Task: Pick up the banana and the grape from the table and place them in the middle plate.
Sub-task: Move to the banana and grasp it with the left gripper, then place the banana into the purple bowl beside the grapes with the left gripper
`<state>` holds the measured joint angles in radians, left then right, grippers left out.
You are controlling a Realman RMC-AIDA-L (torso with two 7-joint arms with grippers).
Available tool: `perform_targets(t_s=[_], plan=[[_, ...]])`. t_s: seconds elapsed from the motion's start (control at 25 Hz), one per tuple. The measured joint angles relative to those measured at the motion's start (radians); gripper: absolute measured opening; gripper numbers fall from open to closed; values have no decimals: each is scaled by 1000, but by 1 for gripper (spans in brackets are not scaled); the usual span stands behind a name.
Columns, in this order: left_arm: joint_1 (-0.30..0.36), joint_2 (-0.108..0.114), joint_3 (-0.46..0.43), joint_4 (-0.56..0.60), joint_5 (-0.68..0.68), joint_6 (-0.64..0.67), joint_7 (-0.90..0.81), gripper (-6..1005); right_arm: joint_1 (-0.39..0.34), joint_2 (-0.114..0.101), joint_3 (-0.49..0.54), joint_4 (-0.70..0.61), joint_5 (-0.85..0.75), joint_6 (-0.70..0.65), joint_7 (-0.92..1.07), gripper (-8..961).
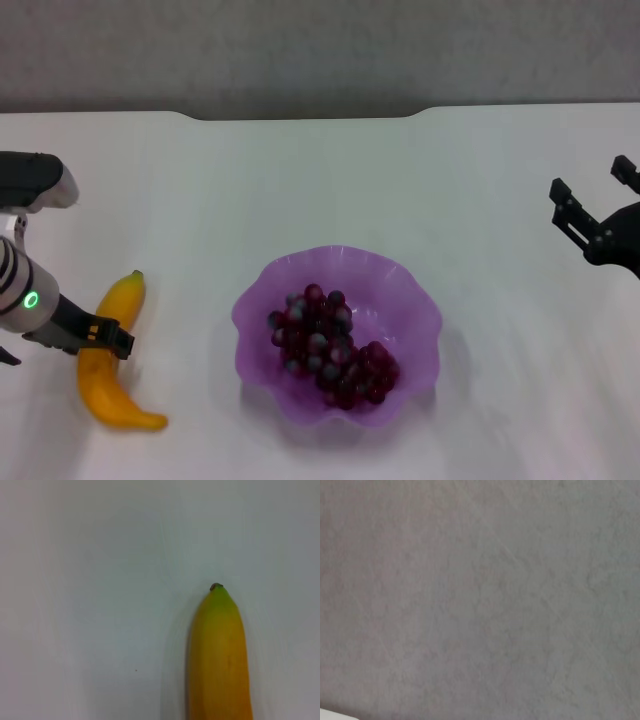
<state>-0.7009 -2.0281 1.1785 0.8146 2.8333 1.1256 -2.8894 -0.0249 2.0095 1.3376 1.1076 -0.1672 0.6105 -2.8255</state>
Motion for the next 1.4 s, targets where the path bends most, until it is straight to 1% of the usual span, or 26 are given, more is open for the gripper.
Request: perform_targets(t_s=[0.16, 0.36, 0.6, 0.76, 1.0, 1.28, 1.4], plan=[[0, 0, 8, 0, 0, 0, -3, 752, -4, 0, 0, 7, 0, 0, 0, 755], [0, 0, 9, 0, 0, 2, 5, 549, -7, 0, 0, 12, 0, 0, 0, 754], [-1, 3, 68, 0, 3, -2, -1, 497, -8, 0, 1, 12, 0, 0, -1, 752], [1, 1, 86, 5, 12, -5, -7, 497, -9, 0, 2, 12, 0, 0, -1, 751], [5, 1, 136, 11, 26, -19, -38, 496, -13, 0, 4, 12, 0, 0, -1, 749], [6, 0, 139, 14, 26, -15, -37, 496, -16, 0, 5, 12, 0, -5, -2, 746], [21, -3, 167, 61, 27, 13, -42, 496, -16, 0, 5, 12, 0, -14, -2, 745]])
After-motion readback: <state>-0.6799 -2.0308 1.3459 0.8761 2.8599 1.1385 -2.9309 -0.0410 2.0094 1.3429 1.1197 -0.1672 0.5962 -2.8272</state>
